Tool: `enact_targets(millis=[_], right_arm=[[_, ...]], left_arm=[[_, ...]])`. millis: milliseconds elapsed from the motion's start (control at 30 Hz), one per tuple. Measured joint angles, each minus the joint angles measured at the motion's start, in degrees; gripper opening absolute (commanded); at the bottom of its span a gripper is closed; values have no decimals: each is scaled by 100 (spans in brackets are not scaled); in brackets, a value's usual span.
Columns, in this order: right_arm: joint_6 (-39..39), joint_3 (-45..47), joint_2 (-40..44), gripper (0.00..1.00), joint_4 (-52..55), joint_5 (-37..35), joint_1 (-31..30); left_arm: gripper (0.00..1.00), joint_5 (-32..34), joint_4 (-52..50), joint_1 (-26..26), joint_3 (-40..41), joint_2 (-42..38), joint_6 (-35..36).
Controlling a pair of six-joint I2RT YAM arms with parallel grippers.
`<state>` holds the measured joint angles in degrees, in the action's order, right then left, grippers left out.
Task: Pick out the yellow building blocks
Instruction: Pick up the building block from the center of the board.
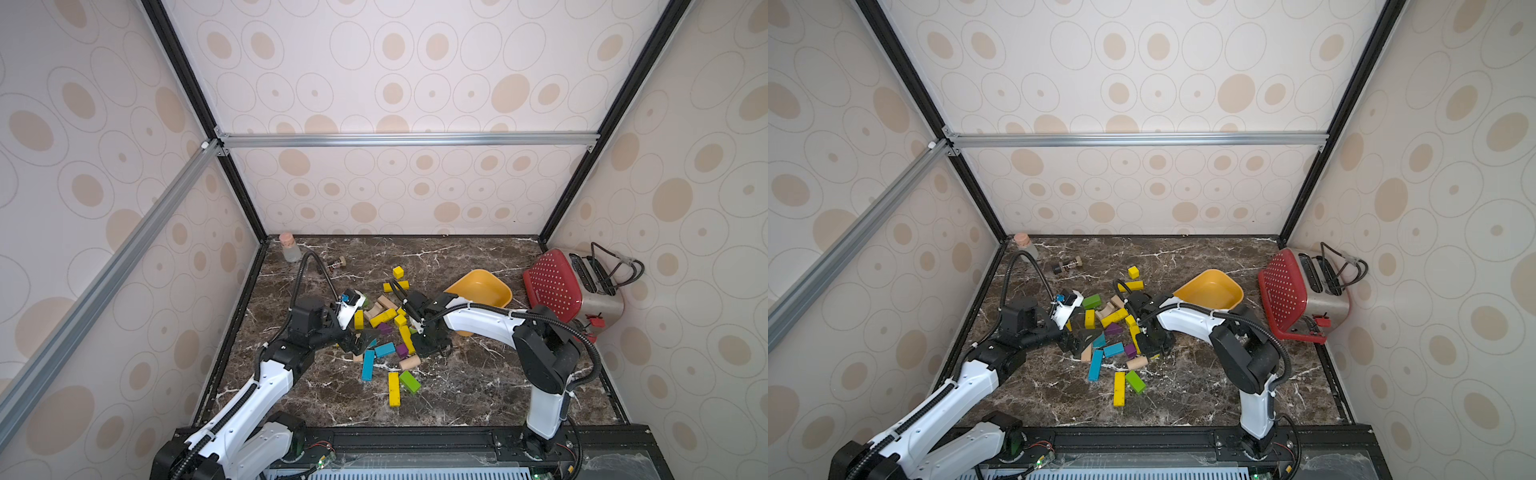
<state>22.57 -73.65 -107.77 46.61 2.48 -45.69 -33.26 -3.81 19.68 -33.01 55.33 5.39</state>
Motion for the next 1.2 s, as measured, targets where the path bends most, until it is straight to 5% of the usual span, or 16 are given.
enact_targets(millis=[300,933,1200], right_arm=[[-212,-48,175,7,243,7,0],[-249,-210,1064,0,557,-90,55],[-243,-129,1497,0,555,-83,564]], left_arm=[[99,142,70,4,-2,33,-72],[98,160,332,4,-247,225,-260],[97,151,564,31,-505,638,-409]])
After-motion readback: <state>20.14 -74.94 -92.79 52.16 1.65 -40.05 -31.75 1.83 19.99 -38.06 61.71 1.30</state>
